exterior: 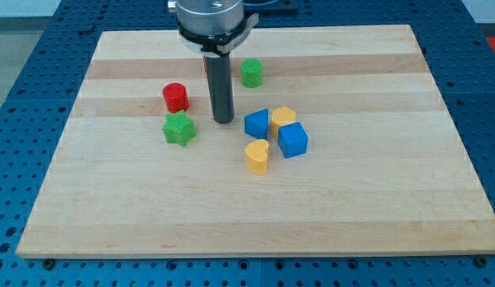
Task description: Move the green star to the red circle
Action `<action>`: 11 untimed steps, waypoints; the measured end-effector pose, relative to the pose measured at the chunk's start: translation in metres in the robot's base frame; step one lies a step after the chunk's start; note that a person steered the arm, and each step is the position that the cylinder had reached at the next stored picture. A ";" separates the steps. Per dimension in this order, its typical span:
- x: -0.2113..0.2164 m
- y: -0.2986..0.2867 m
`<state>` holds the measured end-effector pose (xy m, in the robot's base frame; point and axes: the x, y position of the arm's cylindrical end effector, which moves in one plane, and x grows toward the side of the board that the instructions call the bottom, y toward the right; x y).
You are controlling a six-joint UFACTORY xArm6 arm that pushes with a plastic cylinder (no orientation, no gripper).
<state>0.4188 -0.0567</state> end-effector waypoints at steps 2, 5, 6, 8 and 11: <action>0.051 -0.022; 0.057 -0.050; 0.049 -0.052; 0.036 -0.058; 0.006 -0.099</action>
